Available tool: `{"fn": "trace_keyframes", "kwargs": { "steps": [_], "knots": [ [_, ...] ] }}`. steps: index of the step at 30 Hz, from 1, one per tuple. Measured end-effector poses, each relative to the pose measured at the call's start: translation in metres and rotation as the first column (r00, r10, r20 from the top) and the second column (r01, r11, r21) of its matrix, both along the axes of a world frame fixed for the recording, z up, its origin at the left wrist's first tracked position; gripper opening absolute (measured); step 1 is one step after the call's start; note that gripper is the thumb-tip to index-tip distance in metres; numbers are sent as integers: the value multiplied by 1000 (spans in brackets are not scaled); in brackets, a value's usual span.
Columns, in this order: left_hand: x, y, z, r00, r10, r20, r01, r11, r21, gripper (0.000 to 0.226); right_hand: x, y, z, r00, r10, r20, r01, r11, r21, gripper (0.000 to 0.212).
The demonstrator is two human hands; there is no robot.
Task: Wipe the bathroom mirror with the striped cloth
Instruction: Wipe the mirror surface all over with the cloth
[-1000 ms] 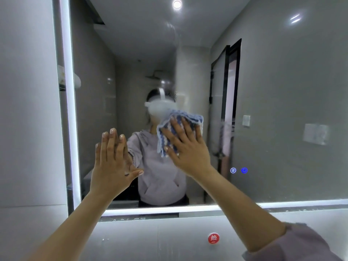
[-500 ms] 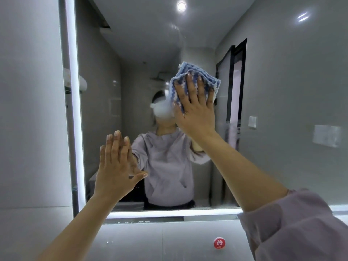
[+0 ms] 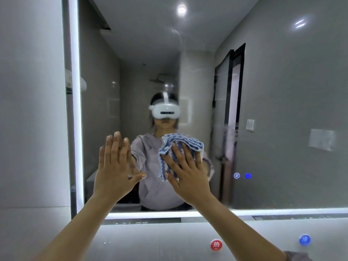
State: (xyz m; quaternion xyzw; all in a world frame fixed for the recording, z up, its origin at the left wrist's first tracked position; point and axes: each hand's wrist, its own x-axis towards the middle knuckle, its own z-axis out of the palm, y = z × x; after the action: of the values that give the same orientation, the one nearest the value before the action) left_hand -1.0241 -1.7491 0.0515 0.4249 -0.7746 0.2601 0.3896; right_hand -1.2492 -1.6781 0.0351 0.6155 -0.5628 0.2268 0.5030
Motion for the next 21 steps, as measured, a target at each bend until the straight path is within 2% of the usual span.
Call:
{"fn": "trace_keyframes", "kwargs": {
  "steps": [6,12,17,21],
  "knots": [
    [0,-3,-1,1000,-17,-9,17,1000,-4,110,-4,-2,27,1000,-5,-18,6,998,57,57],
    [0,-1,0,1000,-21,-11,21,1000,3,112,4,-10,125,998,-62,5,62,997,-54,62],
    [0,0,1,1000,-9,-9,9,1000,1,112,2,-7,220,983,-100,151,113,991,-78,65],
    [-1,-2,1,1000,-17,-19,17,1000,-6,111,0,-1,257,971,-74,227,100,990,-102,62]
  ]
}}
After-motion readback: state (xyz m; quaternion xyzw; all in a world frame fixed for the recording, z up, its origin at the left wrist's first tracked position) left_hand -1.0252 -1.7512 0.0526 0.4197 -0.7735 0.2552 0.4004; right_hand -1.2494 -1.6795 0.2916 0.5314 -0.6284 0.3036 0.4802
